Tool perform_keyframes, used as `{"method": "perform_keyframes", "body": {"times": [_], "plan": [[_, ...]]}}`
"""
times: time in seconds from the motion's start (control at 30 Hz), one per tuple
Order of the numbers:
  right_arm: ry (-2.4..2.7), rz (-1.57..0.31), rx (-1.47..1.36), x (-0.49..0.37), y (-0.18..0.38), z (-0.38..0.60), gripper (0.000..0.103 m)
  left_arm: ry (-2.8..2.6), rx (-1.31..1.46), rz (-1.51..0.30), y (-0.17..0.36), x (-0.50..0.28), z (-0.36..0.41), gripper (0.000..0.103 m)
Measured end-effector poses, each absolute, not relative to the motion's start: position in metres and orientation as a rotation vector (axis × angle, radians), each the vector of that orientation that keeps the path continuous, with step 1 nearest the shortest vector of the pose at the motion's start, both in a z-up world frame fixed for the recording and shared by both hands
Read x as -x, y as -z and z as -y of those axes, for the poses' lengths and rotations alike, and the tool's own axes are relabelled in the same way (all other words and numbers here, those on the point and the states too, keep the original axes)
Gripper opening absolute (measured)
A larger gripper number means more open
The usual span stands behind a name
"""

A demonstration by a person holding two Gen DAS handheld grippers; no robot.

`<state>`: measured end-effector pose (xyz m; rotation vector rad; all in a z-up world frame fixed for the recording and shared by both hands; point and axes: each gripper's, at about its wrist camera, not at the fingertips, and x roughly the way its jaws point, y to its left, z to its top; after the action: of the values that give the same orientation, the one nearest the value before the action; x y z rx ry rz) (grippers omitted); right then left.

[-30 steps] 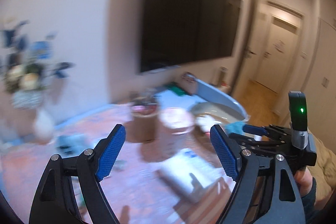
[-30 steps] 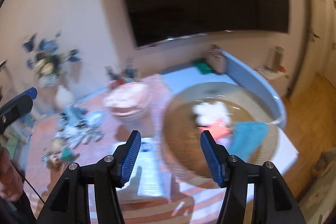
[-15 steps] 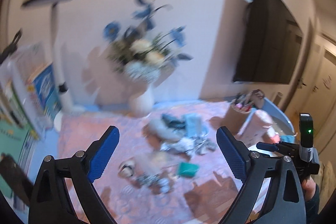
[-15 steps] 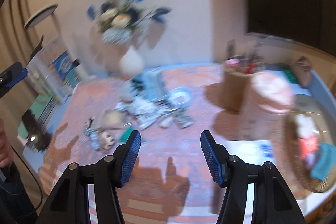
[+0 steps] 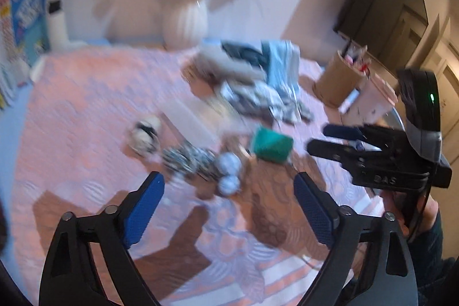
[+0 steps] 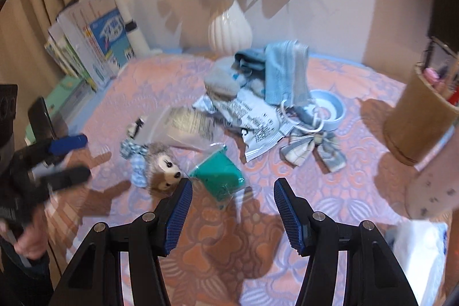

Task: Organize books
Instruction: 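Grasp the brown plush with checkered bow with the left tool while the right grasps the green packet, then carry the brown plush and green packet to the glass plate and release both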

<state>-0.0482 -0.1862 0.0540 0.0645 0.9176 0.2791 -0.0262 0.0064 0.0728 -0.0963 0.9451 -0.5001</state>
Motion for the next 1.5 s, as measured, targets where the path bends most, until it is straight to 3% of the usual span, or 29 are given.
{"method": "perform_keyframes", "body": {"times": [0.2, 0.27, 0.6, 0.63, 0.67, 0.77, 0.8, 1.13, 1.2, 1.33, 1.37, 1.4, 1.5], "plan": [[-0.317, -0.959, -0.016, 0.028, -0.031, 0.179, 0.058, 0.494, 0.175, -1.009, -0.043, 0.012, 0.008, 0.078], [-0.339, -0.957, 0.005, 0.024, -0.027, 0.176, 0.058, 0.495, 0.193, -1.02, -0.037, 0.008, 0.014, 0.068], [-0.426, -0.966, 0.031, 0.006, -0.009, 0.172, 0.058, 0.454, 0.234, -1.04, -0.024, -0.008, 0.014, 0.065], [-0.431, -0.966, 0.029, 0.004, -0.007, 0.171, 0.058, 0.449, 0.234, -1.037, -0.024, -0.008, 0.013, 0.063], [-0.438, -0.969, 0.031, 0.002, -0.006, 0.168, 0.058, 0.444, 0.225, -1.032, -0.024, -0.008, 0.014, 0.052], [-0.429, -0.969, 0.065, 0.003, -0.002, 0.156, 0.041, 0.462, 0.22, -1.03, -0.025, -0.008, 0.012, 0.035], [-0.435, -0.971, 0.072, 0.004, -0.001, 0.154, 0.04, 0.469, 0.207, -1.026, -0.026, -0.006, 0.013, 0.032], [-0.304, -0.941, 0.028, 0.058, -0.024, 0.192, 0.039, 0.746, 0.013, -0.955, -0.049, 0.061, 0.021, 0.034], [-0.266, -0.947, 0.024, 0.067, -0.022, 0.2, 0.039, 0.745, -0.009, -0.997, -0.041, 0.064, 0.022, 0.042], [-0.242, -0.983, -0.002, 0.071, -0.01, 0.203, 0.039, 0.667, 0.101, -1.065, -0.027, 0.058, 0.002, 0.047], [-0.24, -0.988, -0.004, 0.072, -0.007, 0.202, 0.039, 0.648, 0.144, -1.068, -0.027, 0.057, -0.005, 0.052], [-0.244, -0.99, -0.007, 0.073, -0.004, 0.201, 0.039, 0.613, 0.167, -1.065, -0.028, 0.057, -0.012, 0.065], [-0.248, -0.986, -0.013, 0.075, 0.0, 0.197, 0.042, 0.554, 0.18, -1.032, -0.031, 0.059, -0.024, 0.071]]}}
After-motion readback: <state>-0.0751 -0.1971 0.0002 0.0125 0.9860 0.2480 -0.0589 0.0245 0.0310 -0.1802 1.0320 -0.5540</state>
